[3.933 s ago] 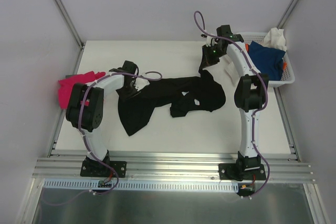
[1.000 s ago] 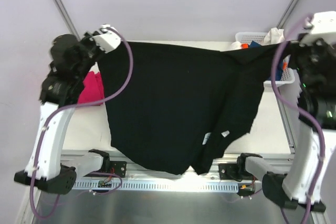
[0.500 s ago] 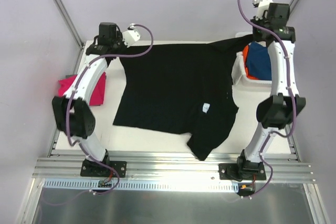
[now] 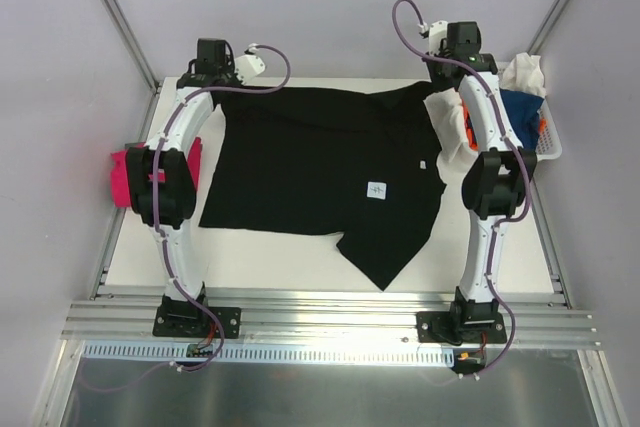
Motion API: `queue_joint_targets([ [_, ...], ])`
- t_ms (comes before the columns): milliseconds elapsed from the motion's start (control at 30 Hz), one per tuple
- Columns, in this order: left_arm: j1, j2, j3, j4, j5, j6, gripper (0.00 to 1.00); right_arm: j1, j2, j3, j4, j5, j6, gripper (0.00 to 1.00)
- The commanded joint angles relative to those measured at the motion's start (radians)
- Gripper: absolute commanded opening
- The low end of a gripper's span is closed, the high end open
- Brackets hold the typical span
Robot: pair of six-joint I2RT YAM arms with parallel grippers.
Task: Fold and stack the t-shirts
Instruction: Fold the tshirt
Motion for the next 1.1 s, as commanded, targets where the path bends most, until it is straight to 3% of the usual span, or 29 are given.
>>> queue_joint_targets([
  [0,0.033,0.007,0.047,0.052,-0.028,0.051,0.00,0.008,0.011,0.072,0.055,0.030,-0.020,0.01],
  [200,0.046,-0.007,0.002,0.058,-0.013,0.072,0.00,0.036,-0.024,0.003,0.027,0.021,-0.030,0.01],
  [600,0.047,-0.186,-0.321,0.056,0.035,0.025,0.00,0.072,-0.210,-0.251,-0.121,-0.101,0.000,0.01],
  [800,0.047,-0.240,-0.384,0.056,0.036,0.014,0.00,0.095,-0.274,-0.290,-0.161,-0.128,0.025,0.01],
  [1067,0.047,-0.263,-0.418,0.059,0.041,0.000,0.00,0.132,-0.357,-0.463,-0.158,-0.136,0.017,0.01],
])
